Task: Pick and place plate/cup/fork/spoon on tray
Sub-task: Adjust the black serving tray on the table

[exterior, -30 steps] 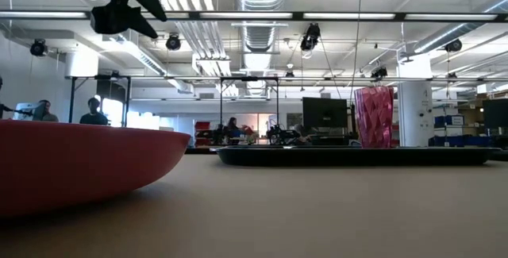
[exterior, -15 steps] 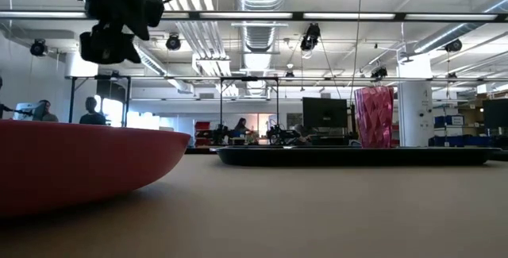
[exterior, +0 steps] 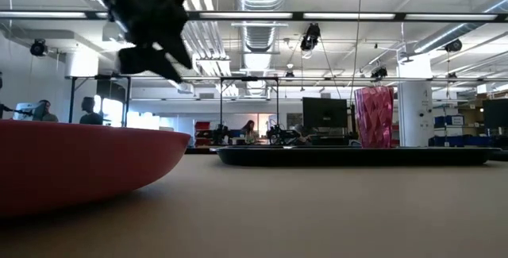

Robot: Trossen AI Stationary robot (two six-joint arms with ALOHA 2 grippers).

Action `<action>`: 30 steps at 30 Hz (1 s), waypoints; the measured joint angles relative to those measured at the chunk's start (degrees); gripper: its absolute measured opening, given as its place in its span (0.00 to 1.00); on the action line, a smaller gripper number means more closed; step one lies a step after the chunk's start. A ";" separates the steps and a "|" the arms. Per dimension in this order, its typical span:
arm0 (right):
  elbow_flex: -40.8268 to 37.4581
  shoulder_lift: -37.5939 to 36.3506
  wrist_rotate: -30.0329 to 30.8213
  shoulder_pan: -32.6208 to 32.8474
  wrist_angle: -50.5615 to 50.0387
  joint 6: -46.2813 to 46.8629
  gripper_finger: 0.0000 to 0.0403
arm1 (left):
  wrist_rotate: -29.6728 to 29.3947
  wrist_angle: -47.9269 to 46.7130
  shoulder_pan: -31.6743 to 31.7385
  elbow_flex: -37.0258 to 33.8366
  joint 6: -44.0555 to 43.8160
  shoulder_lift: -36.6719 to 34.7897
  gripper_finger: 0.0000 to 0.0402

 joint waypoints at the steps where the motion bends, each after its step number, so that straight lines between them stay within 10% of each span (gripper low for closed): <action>1: 0.00 0.15 0.01 0.00 0.10 0.27 0.02 | -0.41 2.49 0.28 0.19 1.28 1.04 0.43; 15: 1.23 0.28 0.01 0.00 2.62 0.74 0.02 | 1.43 14.46 1.98 0.33 3.00 17.96 0.24; 22: 4.52 -0.40 0.36 0.00 2.92 -0.29 0.02 | 1.34 23.13 1.98 0.33 7.53 19.06 0.02; 30: 6.18 -0.48 0.47 0.00 2.97 -1.70 0.02 | 1.24 35.61 2.31 0.37 7.49 18.80 0.00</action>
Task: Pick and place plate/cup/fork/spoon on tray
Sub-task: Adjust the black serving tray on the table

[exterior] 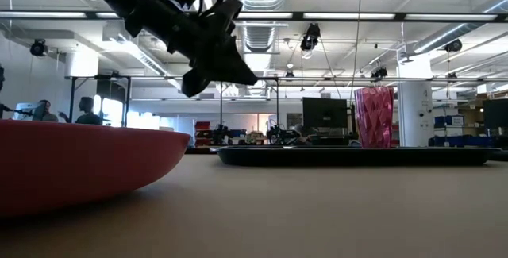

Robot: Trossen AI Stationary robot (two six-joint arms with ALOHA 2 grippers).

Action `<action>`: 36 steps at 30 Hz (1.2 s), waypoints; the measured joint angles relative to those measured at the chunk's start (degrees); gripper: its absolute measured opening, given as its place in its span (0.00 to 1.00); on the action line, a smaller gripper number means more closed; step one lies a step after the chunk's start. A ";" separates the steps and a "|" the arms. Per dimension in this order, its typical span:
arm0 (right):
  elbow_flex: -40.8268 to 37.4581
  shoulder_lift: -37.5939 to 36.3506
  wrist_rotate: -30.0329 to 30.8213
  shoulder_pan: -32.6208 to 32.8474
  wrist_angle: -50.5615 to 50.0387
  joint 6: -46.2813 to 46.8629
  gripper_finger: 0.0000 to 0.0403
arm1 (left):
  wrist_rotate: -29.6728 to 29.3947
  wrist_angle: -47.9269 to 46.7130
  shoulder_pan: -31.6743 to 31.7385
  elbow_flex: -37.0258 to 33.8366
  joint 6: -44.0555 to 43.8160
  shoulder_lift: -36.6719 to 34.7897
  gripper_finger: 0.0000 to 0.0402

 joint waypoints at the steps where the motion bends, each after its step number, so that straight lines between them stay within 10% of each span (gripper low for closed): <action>1: 0.06 0.00 0.00 0.00 -0.02 -0.07 0.02 | 0.00 -0.30 0.00 -0.02 0.00 0.15 0.00; 17: 0.10 0.00 0.06 0.00 0.54 -0.50 0.02 | 1.78 -0.71 -0.61 2.38 -1.44 12.06 0.00; 36: 0.10 0.00 0.03 0.00 2.03 -0.98 0.02 | 1.64 -22.72 -1.69 3.31 -0.08 10.79 0.00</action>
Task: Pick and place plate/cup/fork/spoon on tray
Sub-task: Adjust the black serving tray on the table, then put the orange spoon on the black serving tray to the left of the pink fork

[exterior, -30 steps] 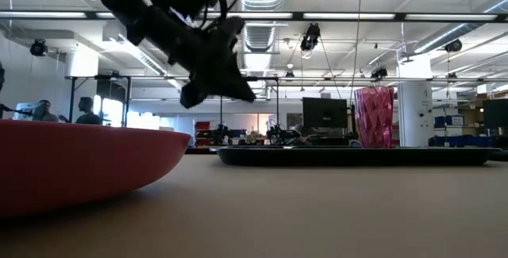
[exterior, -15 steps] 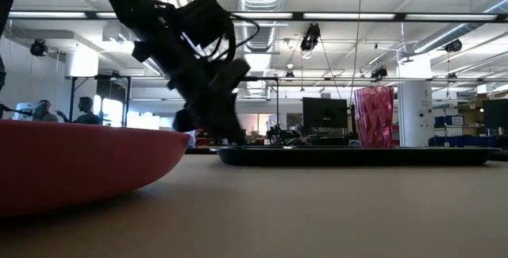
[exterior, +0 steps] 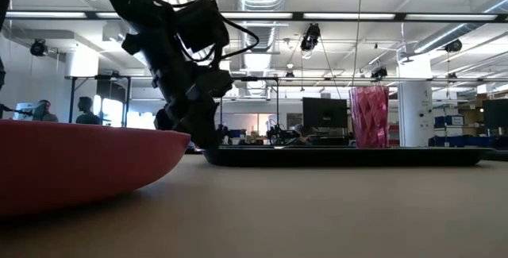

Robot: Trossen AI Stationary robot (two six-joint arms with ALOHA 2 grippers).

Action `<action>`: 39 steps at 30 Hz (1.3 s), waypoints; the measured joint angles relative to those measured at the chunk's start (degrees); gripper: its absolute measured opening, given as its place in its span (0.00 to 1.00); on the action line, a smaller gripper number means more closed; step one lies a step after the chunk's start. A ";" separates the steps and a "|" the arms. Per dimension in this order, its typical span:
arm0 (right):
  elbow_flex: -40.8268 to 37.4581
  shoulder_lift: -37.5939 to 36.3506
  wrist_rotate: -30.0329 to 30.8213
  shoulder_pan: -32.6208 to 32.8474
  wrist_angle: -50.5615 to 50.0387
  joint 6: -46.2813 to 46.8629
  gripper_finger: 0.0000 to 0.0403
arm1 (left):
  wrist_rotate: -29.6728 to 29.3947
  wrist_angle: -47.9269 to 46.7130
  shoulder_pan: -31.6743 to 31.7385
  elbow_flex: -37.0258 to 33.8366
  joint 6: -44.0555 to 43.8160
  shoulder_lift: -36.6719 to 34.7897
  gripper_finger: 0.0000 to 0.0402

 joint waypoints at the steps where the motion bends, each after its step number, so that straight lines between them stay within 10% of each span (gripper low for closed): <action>1: 0.00 0.00 -0.02 0.00 0.00 0.00 0.02 | 0.00 -1.86 -0.32 0.08 -0.03 -0.09 0.00; 24: -0.01 0.00 -0.15 0.00 -0.51 -0.01 0.02 | -3.37 -16.07 -5.42 -0.08 -3.07 -6.82 0.00; 39: -0.17 4.86 -9.60 0.15 -2.11 3.44 0.02 | -21.51 -16.11 -6.91 2.51 -0.71 -32.95 0.00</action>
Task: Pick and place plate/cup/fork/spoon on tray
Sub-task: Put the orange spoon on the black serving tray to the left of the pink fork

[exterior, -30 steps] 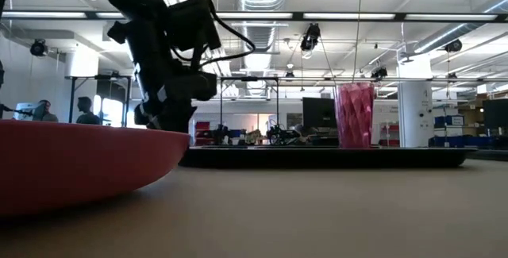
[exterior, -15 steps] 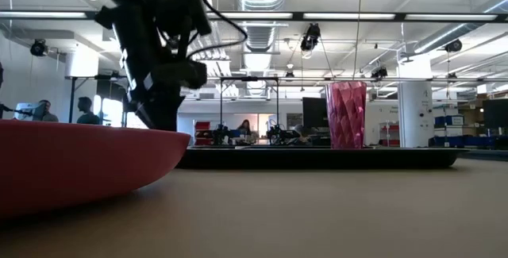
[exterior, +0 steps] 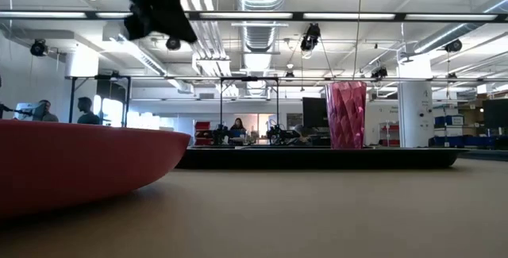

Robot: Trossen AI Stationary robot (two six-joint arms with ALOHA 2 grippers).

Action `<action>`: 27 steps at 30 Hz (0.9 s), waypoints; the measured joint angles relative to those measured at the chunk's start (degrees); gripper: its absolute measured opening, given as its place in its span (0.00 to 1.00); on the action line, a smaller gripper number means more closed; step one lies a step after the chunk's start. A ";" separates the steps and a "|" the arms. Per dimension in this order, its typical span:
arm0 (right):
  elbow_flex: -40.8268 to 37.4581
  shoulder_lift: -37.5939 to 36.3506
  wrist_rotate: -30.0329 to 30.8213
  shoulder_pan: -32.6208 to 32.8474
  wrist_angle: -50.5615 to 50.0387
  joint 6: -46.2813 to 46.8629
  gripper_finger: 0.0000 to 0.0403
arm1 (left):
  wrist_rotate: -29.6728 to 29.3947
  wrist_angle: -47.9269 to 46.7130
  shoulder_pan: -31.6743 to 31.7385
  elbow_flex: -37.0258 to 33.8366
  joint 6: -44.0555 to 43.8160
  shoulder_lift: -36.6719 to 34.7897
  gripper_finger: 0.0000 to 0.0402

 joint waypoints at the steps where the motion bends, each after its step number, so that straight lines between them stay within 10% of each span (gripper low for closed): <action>1: 0.00 0.65 -0.02 0.00 -0.01 -0.01 0.02 | -1.23 -1.22 0.01 0.00 0.48 -1.65 0.00; 11: -0.04 5.47 -1.39 0.00 2.44 0.10 0.02 | -8.20 -34.07 0.01 -0.28 -12.19 -9.00 0.00; 19: 2.25 6.43 -6.05 0.40 10.11 -1.40 0.02 | -0.22 -35.41 0.18 -4.04 -11.55 -9.84 0.03; 27: 7.62 5.88 -6.05 2.99 8.54 -2.72 0.02 | 3.48 -34.85 0.22 -12.23 -20.90 -9.54 0.28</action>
